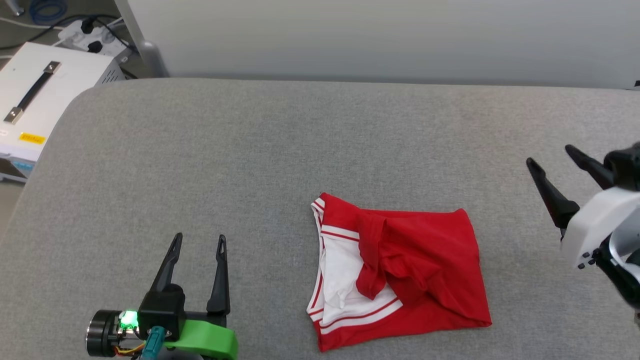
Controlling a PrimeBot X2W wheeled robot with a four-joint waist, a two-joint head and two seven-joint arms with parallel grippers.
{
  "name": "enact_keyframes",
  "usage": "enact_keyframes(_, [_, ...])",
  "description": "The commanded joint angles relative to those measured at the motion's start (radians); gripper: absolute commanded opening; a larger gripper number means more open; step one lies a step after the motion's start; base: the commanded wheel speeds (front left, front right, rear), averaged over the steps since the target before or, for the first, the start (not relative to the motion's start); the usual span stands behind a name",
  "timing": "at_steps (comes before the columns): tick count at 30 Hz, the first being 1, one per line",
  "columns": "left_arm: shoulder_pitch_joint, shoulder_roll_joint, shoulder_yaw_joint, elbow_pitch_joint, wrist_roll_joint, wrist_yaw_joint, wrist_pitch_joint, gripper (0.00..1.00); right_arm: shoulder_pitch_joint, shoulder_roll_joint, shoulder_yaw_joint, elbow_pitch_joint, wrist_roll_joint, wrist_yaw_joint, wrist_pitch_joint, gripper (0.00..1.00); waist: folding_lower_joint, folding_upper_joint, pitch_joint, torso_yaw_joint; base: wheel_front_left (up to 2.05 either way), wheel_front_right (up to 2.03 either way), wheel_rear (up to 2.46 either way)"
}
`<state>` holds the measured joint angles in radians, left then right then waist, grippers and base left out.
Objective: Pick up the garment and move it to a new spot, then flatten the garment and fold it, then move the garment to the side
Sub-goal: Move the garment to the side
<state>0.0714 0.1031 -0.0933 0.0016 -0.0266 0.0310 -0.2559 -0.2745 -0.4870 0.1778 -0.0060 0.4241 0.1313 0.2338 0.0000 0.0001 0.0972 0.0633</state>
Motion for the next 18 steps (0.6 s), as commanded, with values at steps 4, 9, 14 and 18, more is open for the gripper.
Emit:
enact_keyframes(4, [-0.032, -0.007, -0.002, 0.001, 0.003, 0.001, -0.006, 1.00, -0.056, -0.074, 0.102, 0.030, 0.189, -0.001, 0.231, 1.00, 0.0000, -0.0001, 0.042, 0.024, 0.00, 0.00, 0.00])
enact_keyframes(9, [-0.054, -0.013, -0.010, 0.002, 0.002, -0.001, -0.006, 1.00, -0.054, -0.116, 0.178, 0.048, 0.399, -0.001, 0.458, 1.00, 0.0000, -0.0001, 0.072, 0.046, 0.00, 0.00, 0.00])
enact_keyframes(14, [-0.076, -0.019, -0.013, -0.002, -0.002, 0.001, -0.006, 1.00, -0.044, -0.113, 0.221, 0.076, 0.468, -0.001, 0.524, 1.00, 0.0000, -0.0001, 0.105, 0.069, 0.00, 0.00, 0.00])
enact_keyframes(18, [-0.094, -0.023, -0.017, -0.004, -0.002, 0.000, -0.006, 1.00, -0.056, -0.083, 0.249, 0.122, 0.474, -0.001, 0.497, 1.00, 0.0000, -0.0001, 0.135, 0.089, 0.00, 0.00, 0.00])
